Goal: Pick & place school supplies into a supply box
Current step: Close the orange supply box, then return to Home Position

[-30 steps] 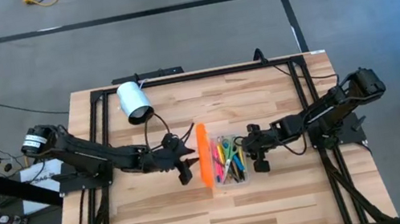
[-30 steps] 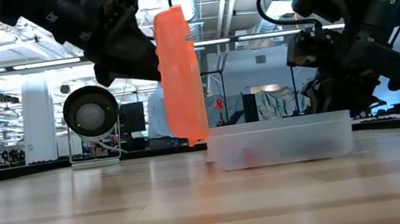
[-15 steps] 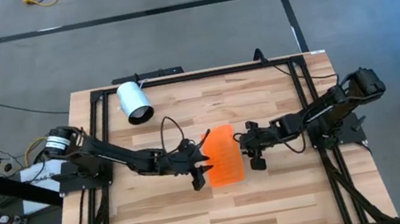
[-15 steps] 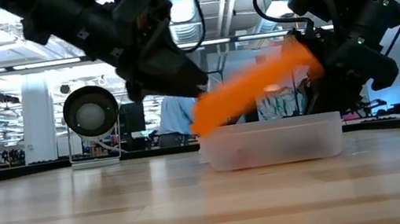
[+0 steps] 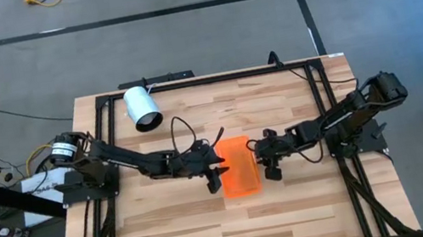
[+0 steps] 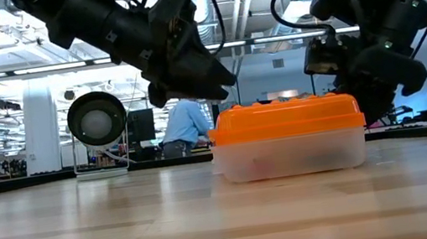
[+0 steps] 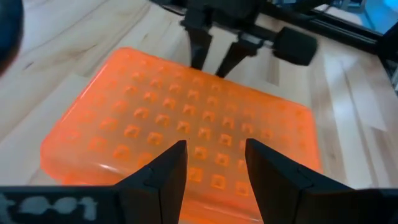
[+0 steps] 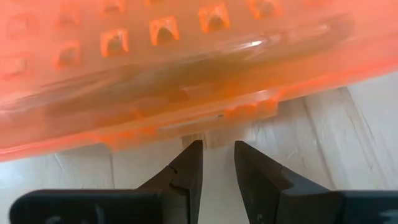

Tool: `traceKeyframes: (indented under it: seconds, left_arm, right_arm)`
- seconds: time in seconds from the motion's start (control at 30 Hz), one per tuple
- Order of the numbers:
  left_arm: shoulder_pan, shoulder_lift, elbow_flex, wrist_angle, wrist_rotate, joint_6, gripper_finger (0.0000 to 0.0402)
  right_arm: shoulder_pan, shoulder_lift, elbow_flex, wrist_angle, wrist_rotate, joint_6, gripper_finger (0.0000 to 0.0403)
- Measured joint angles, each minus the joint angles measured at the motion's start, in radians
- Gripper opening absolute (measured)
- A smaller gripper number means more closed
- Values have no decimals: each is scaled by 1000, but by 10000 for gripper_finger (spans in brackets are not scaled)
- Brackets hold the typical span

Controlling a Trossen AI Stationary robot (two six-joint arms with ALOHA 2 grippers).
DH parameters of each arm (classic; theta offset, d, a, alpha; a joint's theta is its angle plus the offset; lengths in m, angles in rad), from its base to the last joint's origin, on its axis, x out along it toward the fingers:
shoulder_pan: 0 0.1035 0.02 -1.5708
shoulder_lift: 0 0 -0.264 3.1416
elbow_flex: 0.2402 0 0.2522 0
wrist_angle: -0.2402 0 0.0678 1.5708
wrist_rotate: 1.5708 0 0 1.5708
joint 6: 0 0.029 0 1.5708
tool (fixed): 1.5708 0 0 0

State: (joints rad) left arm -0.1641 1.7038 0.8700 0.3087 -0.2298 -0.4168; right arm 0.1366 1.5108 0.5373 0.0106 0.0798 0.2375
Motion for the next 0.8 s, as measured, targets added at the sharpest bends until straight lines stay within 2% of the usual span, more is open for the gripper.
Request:
traceKeyframes:
  seconds: [0.27,0.43,0.67,0.8]
  left_arm:
    - [10,0,0,-22,16,-6,153]
    - [8,-11,0,-6,16,-35,153]
    - [23,-65,78,-16,14,-45,153]
    - [44,-116,153,-118,38,-60,153]
  right_arm:
    - [0,0,0,-14,3,87,86]
    - [0,-37,0,-115,23,147,86]
    - [22,-231,2,-213,22,153,86]
    - [34,-378,32,-263,22,156,86]
